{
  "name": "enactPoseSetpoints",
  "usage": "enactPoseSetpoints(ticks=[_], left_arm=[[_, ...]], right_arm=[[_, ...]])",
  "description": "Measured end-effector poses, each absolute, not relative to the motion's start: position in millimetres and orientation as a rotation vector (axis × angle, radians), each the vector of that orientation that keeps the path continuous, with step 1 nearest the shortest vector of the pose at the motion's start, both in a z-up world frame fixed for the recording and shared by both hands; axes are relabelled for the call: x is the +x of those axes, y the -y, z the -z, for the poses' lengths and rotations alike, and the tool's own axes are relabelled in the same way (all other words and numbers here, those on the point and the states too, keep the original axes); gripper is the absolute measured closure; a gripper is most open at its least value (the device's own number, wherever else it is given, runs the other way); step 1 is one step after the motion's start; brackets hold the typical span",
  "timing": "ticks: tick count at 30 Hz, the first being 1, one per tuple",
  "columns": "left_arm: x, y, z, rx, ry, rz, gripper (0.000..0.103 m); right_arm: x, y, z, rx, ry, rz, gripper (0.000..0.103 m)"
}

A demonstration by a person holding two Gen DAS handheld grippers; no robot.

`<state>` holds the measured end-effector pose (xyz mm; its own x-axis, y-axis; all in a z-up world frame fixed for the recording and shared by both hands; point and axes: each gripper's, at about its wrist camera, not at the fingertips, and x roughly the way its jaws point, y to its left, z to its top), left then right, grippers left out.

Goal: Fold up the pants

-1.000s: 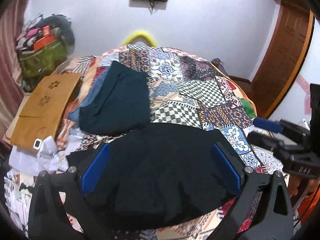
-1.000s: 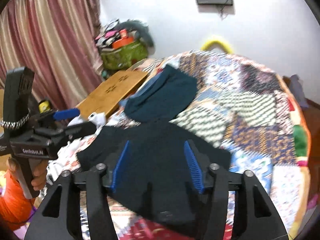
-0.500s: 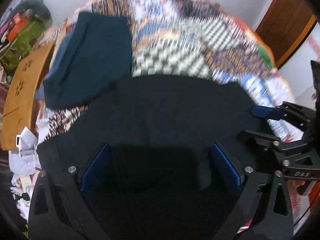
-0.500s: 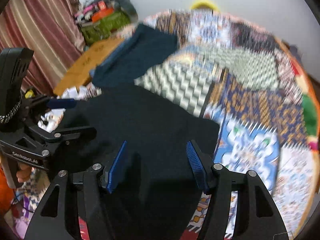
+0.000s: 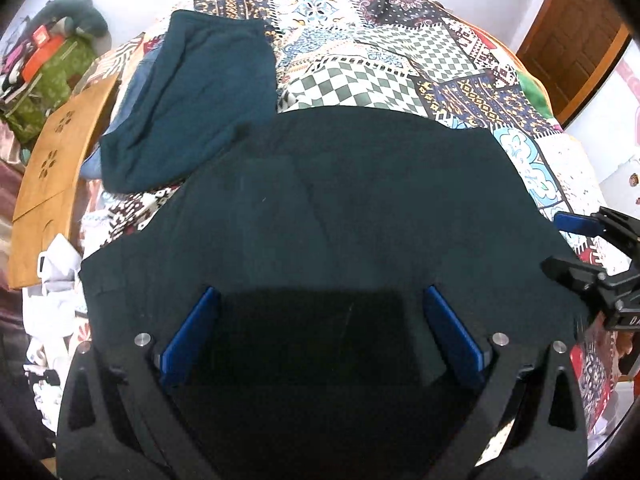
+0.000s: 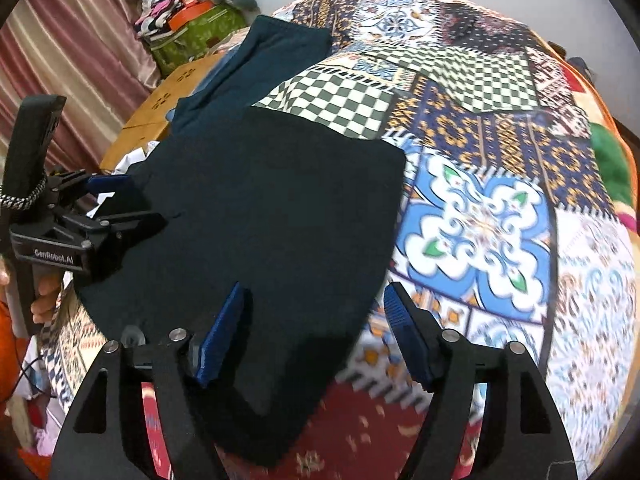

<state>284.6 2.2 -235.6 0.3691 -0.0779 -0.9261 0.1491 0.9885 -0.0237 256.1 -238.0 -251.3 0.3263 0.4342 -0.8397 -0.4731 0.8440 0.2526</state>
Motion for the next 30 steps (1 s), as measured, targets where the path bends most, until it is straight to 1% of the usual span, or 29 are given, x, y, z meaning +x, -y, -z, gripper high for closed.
enactPoseSetpoints(ticks=[11,20,22,26,30], left_arm=[[241,-36,213,0.001,-1.096,0.065,0.000],[204,-106,171,-0.164,-0.919,-0.105,0.000],[194,-127,165,-0.217,-0.882,-0.140,0.000],[182,-164,169,-0.313,-0.904,-0.167,0.000],[173,-188,190,-0.379,-0.960,-0.180,0.000]], right_arm=[[228,257,235,-0.090,-1.019,-0.494,0.034],[219,230,190,-0.116,-0.858,-0.502,0.034],[218,218,182,-0.123,-0.822,-0.508,0.032],[227,186,173,-0.146,-0.776,-0.540,0.030],[234,154,182,-0.182,-0.785,-0.578,0.030]])
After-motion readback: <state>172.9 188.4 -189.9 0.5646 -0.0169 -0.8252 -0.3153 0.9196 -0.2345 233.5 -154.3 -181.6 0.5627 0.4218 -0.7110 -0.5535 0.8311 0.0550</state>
